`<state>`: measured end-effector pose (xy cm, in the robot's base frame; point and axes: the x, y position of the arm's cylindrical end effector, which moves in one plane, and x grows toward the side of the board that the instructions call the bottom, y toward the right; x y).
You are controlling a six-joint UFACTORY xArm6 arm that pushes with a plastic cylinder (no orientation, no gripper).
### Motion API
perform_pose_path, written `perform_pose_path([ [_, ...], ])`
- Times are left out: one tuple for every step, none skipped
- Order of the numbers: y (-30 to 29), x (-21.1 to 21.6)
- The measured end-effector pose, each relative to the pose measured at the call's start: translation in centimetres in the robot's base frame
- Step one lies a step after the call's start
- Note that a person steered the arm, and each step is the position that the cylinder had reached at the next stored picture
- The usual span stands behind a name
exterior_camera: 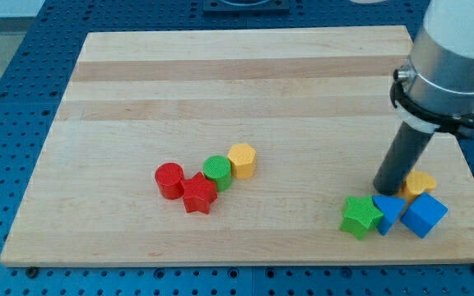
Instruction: Push the yellow hexagon diagonally to the red circle
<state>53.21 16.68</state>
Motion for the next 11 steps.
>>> perform_pose_path([
  [-6.3,0.0],
  [-12.8,-1.5],
  [-17.2,-3.1],
  [-18.9,-5.5],
  [-21.4,-8.5],
  [-22.3,-9.7],
  [-21.5,-11.0],
  [-24.1,-13.6],
  [-30.9,-13.4],
  [-33.6,-10.3],
  [-28.6,-9.5],
])
